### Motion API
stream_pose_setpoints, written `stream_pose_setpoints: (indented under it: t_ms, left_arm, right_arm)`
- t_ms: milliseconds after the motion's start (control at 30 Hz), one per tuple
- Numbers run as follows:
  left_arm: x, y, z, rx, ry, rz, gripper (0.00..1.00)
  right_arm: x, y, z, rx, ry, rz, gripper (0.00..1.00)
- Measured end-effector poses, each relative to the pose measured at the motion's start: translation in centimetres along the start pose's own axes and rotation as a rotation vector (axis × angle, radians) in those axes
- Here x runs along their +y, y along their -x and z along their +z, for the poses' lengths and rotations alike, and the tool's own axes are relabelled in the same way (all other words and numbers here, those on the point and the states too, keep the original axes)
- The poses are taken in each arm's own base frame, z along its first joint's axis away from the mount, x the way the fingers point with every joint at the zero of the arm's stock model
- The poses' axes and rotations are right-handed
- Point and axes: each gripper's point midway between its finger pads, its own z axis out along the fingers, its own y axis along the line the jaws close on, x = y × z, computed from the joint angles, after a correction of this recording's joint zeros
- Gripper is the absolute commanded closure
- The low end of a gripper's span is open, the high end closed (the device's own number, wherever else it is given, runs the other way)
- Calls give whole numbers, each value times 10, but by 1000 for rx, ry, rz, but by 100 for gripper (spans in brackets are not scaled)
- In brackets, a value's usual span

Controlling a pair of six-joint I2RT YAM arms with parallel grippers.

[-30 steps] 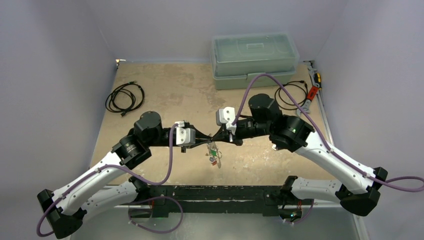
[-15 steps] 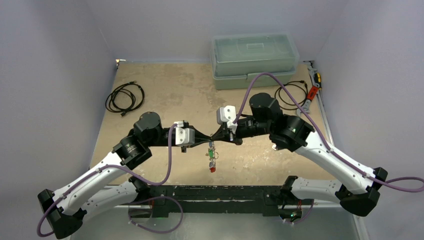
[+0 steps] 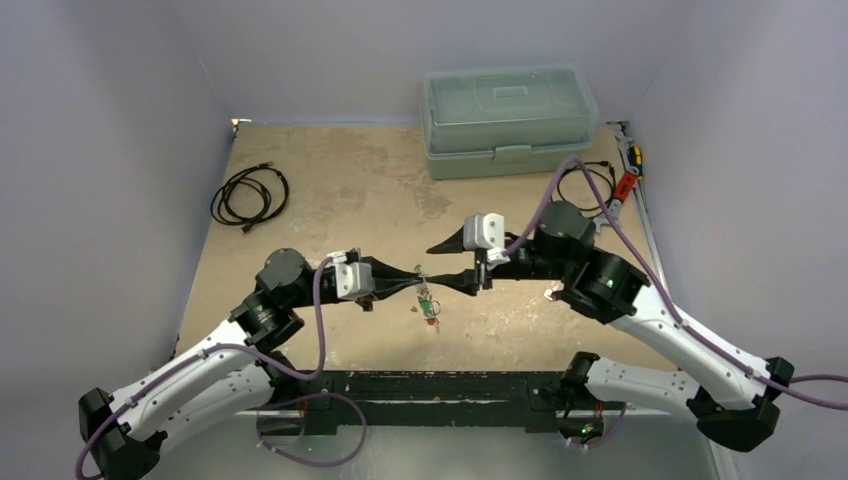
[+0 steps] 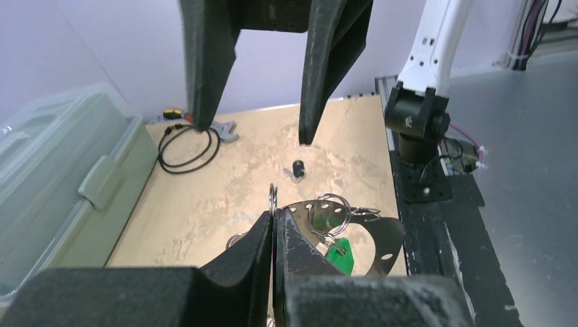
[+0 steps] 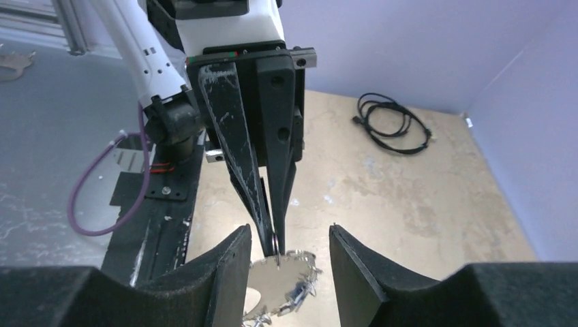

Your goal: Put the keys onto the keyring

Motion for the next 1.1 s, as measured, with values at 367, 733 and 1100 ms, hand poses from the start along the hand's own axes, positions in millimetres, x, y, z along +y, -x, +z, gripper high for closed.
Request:
stream_pose_setpoints:
  t_ms: [367,733,1100]
  left_arm:
    - [-2,35,-6,-202,38,-18,100]
    - [-7,61,-11,-336,25,-35,100]
    - [-10,64,-11,-354,10,-42,100]
  right_arm:
    - [11,15,-18,-95,-14,-18,64]
    - [18,13,-7,-104,54,13,67]
    - [19,9,2,-100,84,31,70]
